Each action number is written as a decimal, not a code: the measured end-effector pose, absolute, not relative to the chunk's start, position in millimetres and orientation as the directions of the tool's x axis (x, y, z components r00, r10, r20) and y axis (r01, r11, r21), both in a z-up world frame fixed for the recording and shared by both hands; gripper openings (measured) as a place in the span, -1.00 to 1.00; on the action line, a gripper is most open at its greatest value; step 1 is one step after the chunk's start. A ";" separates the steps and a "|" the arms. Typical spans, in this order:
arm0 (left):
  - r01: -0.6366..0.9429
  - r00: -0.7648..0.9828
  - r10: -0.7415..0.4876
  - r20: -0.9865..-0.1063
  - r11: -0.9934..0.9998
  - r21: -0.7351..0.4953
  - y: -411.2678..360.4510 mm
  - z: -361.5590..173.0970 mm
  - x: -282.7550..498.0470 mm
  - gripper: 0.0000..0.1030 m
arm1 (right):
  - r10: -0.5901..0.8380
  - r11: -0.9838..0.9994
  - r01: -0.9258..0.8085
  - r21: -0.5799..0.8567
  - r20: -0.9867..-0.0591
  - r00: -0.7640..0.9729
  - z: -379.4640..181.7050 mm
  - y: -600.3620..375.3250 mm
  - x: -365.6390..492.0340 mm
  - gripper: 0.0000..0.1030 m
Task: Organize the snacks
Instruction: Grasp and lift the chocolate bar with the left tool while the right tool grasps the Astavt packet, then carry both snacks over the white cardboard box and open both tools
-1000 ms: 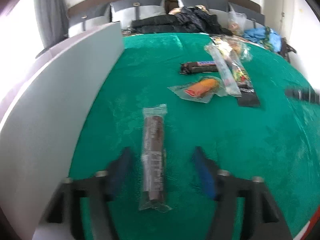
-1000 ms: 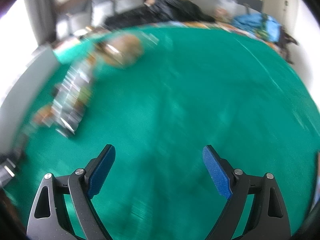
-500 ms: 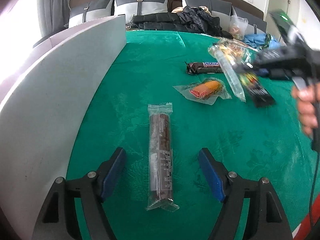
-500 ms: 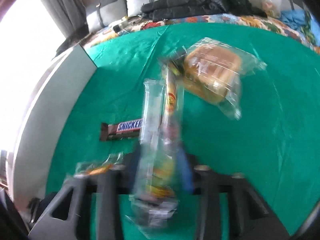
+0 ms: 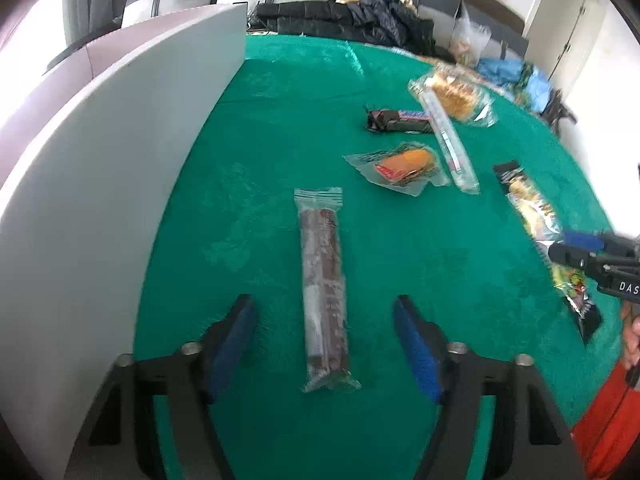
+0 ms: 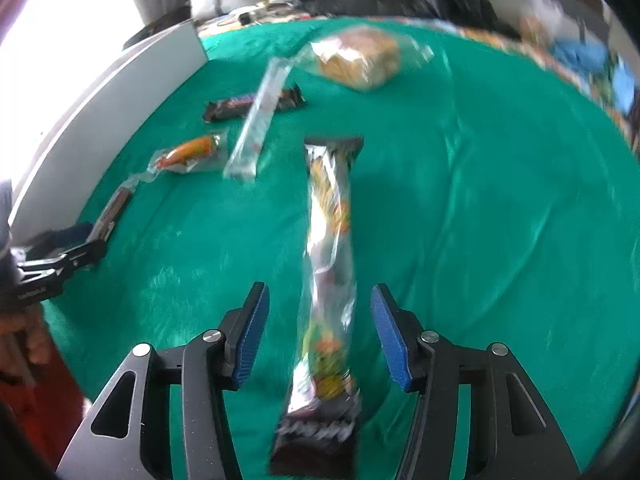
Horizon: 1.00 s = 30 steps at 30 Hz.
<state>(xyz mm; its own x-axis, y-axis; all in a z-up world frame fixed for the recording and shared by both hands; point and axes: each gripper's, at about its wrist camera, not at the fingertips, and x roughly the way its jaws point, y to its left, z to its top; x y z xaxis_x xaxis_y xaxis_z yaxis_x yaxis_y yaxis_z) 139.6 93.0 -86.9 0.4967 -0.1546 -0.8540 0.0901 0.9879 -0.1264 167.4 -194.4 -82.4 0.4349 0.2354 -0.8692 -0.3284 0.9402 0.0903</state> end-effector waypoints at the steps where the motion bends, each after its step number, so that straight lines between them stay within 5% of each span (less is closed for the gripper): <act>1: 0.087 0.497 -0.125 -0.858 0.992 -0.094 91.4 -86.5 141.6 -0.52 | 0.210 0.939 -0.339 0.057 -0.877 0.433 -84.1 -188.3 171.7 0.16; 3: 0.078 0.488 -0.115 -0.865 0.993 -0.087 92.9 -86.1 145.4 -0.68 | 0.152 0.941 -0.338 0.003 -0.898 0.413 -93.3 -179.3 181.1 -0.04; 4: 0.068 0.482 -0.136 -0.865 0.991 -0.118 96.6 -85.7 144.8 -0.69 | 0.143 0.942 -0.335 0.002 -0.906 0.398 -97.4 -179.7 181.9 -0.64; 5: 0.058 0.476 -0.163 -0.864 0.986 -0.154 100.6 -85.2 143.1 -0.69 | 0.137 0.947 -0.320 0.003 -0.908 0.397 -97.5 -180.8 181.9 -0.73; 15: 0.052 0.590 -0.413 -0.694 0.877 -0.478 136.5 -8.6 103.7 -0.69 | 0.339 0.934 -0.251 0.253 -0.847 0.410 -35.0 -190.5 145.1 -0.76; 17: 0.028 0.627 -0.388 -0.676 0.878 -0.478 165.7 13.6 104.2 -0.69 | 0.428 0.896 -0.314 0.314 -0.797 0.426 -1.5 -156.9 146.4 -0.76; 23: -0.217 0.665 -0.055 -0.744 0.940 -0.264 290.2 47.4 105.2 -0.66 | 0.700 0.696 -0.531 0.482 -0.620 0.354 92.7 0.2 163.6 -0.75; 24: -0.263 0.652 0.014 -0.758 0.942 -0.209 307.7 47.8 106.1 -0.46 | 0.728 0.666 -0.553 0.501 -0.598 0.335 100.5 24.9 167.0 -0.72; 25: -0.294 0.636 0.062 -0.769 0.941 -0.168 320.3 48.4 106.3 0.12 | 0.752 0.638 -0.572 0.517 -0.578 0.317 104.7 49.7 172.9 -0.59; 27: -0.352 0.612 0.152 -0.776 0.931 -0.096 341.2 49.9 101.8 0.84 | 0.772 0.613 -0.582 0.535 -0.561 0.297 107.2 87.5 184.7 0.08; 28: -0.377 0.618 0.194 -0.762 0.923 -0.071 350.0 51.6 94.8 0.85 | 0.766 0.623 -0.572 0.533 -0.565 0.308 107.2 96.7 188.6 0.25; 30: -0.387 0.640 0.203 -0.741 0.918 -0.082 354.0 54.5 76.5 0.86 | 0.750 0.653 -0.554 0.517 -0.544 0.377 107.7 91.3 186.7 0.25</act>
<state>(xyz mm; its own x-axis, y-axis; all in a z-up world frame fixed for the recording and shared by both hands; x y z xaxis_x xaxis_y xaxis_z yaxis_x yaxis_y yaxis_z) 76.5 354.0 54.5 0.6397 0.2034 -0.7413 -0.3871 0.9184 -0.0821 186.7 91.3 107.7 0.3770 0.7500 -0.5435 -0.5541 0.6528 0.5165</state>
